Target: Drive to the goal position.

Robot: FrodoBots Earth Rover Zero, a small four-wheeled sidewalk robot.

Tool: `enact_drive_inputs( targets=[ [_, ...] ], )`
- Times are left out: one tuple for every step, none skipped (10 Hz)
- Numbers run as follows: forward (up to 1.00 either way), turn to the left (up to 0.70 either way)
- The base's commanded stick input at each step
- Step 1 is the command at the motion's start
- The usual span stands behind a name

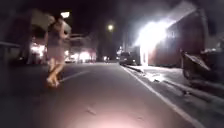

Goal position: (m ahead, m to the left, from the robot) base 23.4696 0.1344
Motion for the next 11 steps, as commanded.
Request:
enact_drive_inputs(
  targets=[
    [1.00, 0.00],
    [1.00, 0.00],
    [1.00, 0.00],
    [1.00, 0.00],
    [1.00, 0.00],
    [1.00, 0.00],
    [1.00, 0.00],
    [1.00, 0.00],
    [1.00, 0.00],
    [1.00, 0.00],
    [1.00, 0.00]
  ],
)
